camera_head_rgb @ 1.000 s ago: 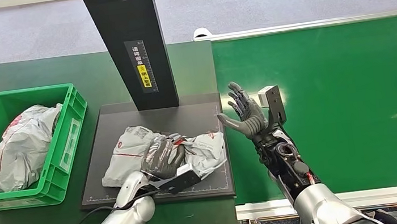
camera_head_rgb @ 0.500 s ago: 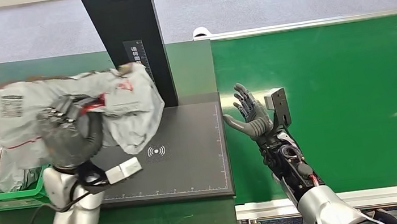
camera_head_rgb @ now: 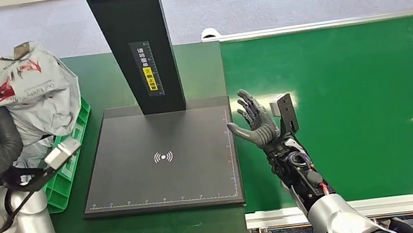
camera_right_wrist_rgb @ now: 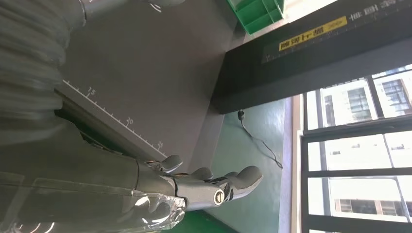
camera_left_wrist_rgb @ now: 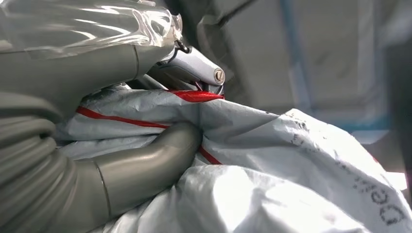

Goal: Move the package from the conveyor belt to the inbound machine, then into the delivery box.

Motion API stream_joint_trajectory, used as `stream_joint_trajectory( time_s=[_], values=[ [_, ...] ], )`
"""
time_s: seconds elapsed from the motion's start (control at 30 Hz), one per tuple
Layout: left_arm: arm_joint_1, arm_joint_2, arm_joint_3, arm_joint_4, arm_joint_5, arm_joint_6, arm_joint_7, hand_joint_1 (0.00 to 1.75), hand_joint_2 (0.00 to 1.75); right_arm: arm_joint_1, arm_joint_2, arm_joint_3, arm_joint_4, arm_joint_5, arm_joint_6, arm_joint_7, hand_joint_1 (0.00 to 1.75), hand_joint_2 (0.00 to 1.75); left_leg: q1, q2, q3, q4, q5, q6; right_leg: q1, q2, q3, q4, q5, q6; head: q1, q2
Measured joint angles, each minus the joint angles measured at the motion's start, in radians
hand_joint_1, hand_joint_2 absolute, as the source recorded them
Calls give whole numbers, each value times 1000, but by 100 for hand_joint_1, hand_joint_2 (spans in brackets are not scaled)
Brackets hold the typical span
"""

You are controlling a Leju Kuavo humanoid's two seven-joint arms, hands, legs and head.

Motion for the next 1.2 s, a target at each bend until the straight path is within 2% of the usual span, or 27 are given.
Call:
stream_joint_trajectory(
  time_s=[0.1, 0.13, 0.17, 0.23, 0.33, 0.47, 0.7, 0.83, 0.87, 1.0, 1.03, 1.1, 1.2],
  values=[
    [-45, 101, 28, 211, -123, -3, 338, 175, 175, -2, 9, 9, 0, 11, 3, 9, 0, 175, 1, 3, 1, 0, 0, -1, 1, 3, -1, 1, 1, -1, 0, 0],
    [-61, 141, 29, 290, -134, -4, 423, 175, 175, -3, 10, 11, 0, 13, 4, 10, 0, 175, 1, 4, 1, 0, 1, -1, 1, 3, -1, 1, 1, -1, 0, 0],
    [-76, 180, 27, 371, -142, -7, 486, 175, 175, -5, 12, 13, 0, 15, 7, 12, 0, 175, 2, 4, 1, 0, 1, -2, 2, 4, -1, 2, 1, -1, 0, 0],
    [-103, 244, 18, 520, -157, -17, 561, 175, 175, -11, 15, 17, 2, 18, 14, 14, 0, 175, 2, 4, 1, 0, 1, -2, 2, 4, -2, 2, 1, -1, 0, 0],
    [-126, 304, 1, 676, -169, -25, 596, 175, 175, -20, 20, 24, 5, 18, 19, 16, 0, 175, 2, 4, 1, 0, 1, -2, 2, 4, -2, 2, 0, -1, 0, 0],
    [-142, 345, -17, 789, -179, -22, 614, 175, 175, -25, 25, 30, 8, 19, 19, 17, 0, 175, 1, 4, 0, 0, 1, -2, 2, 4, -2, 1, 0, -1, 0, 0],
    [-153, 373, -32, 869, -180, -24, 618, 175, 175, -27, 29, 31, 12, 19, 20, 17, 0, 175, 1, 4, -1, 0, 1, -2, 1, 4, -2, 0, 0, -1, 0, 0],
    [-168, 384, -54, 916, -188, -87, 652, 175, 175, -30, 30, 33, 14, 20, 25, 17, 0, 175, 1, 4, 0, 0, 1, -2, 2, 4, -2, 1, 0, -1, 0, 0],
    [-172, 388, -64, 932, -189, -103, 663, 169, 175, -31, 31, 34, 14, 21, 29, 17, 0, 175, 1, 4, 0, 0, 1, -2, 2, 4, -2, 1, 0, -1, 0, 0],
    [-188, 401, -113, 987, -190, -99, 700, 6, 175, -34, 33, 41, 18, 24, 41, 17, 0, 175, 1, 4, 0, 0, 1, -2, 2, 4, -2, 1, 0, -1, 0, 0],
    [-191, 405, -124, 996, -190, -79, 695, 0, 175, -35, 34, 42, 19, 25, 42, 17, 0, 175, 1, 4, 0, 0, 1, -2, 2, 4, -2, 1, 0, -1, 0, 0],
    [-189, 412, -141, 991, -188, -34, 655, 0, 175, -37, 34, 46, 19, 26, 46, 16, 0, 175, 1, 4, 0, 0, 1, -2, 2, 4, -2, 1, 0, -1, 0, 0],
    [-151, 411, -155, 873, -176, -3, 518, 0, 175, -37, 34, 53, 20, 24, 53, 13, 0, 175, 1, 4, -1, 0, 1, -2, 1, 4, -2, 1, 0, -1, 0, 0]
  ],
)
